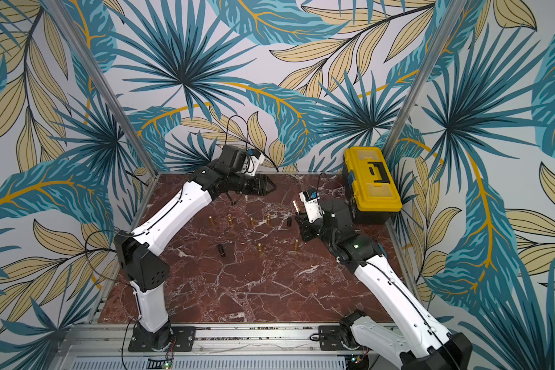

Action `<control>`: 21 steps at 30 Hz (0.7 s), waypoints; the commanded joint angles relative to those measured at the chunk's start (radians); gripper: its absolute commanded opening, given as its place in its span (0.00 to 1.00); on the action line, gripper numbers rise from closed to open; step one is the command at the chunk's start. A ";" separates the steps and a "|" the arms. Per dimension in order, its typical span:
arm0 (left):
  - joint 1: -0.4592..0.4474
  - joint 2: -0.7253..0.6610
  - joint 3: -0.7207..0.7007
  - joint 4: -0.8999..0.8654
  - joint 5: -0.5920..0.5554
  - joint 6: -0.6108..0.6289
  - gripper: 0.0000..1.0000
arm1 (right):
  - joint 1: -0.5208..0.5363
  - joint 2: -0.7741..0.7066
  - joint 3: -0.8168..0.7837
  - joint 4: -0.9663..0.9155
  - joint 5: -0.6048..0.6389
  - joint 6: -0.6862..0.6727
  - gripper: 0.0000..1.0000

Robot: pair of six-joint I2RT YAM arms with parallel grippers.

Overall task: Open the lipstick cap
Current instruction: Place the cover at the center of the board, then place the lipstick at the center of the board.

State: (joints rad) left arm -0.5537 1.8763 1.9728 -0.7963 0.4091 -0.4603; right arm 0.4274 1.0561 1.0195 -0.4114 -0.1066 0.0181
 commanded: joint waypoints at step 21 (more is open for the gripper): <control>0.017 -0.041 -0.067 -0.004 0.383 -0.023 0.59 | 0.077 0.170 0.103 0.070 -0.120 -0.035 0.17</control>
State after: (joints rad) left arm -0.5346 1.8214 1.9007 -0.8040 0.7723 -0.5034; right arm 0.4950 1.2198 1.0981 -0.3550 -0.2115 0.0051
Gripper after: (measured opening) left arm 0.585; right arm 0.224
